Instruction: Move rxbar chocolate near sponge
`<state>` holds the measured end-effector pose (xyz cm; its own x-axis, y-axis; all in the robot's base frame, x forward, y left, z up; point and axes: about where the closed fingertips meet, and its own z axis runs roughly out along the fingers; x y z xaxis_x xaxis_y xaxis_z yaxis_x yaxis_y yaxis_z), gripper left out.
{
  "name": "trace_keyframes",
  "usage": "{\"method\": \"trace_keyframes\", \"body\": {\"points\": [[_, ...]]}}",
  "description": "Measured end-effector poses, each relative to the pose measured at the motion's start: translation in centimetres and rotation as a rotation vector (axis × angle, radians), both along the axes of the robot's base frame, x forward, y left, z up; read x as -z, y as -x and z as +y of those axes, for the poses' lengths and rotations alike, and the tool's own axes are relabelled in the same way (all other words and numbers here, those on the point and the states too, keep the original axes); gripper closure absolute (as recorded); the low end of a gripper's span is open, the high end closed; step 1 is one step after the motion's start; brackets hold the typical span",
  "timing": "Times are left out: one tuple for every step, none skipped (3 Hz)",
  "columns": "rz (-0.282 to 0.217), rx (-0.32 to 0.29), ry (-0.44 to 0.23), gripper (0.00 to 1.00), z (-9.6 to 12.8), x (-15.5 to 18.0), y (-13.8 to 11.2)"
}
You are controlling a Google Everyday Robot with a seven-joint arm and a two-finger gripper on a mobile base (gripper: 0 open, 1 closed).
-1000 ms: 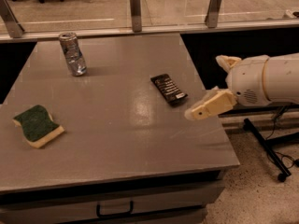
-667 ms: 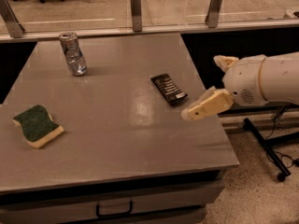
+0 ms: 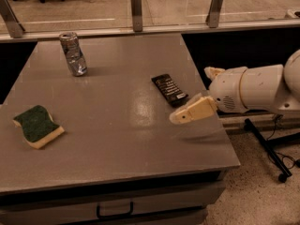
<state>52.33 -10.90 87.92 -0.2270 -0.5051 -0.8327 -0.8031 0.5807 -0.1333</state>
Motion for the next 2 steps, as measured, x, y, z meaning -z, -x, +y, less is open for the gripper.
{"method": "trace_keyframes", "body": {"points": [[0.014,0.031,-0.017,0.0,0.2,1.3,-2.0],[0.031,0.048,-0.03,0.15,0.7,2.4,-3.1]]}}
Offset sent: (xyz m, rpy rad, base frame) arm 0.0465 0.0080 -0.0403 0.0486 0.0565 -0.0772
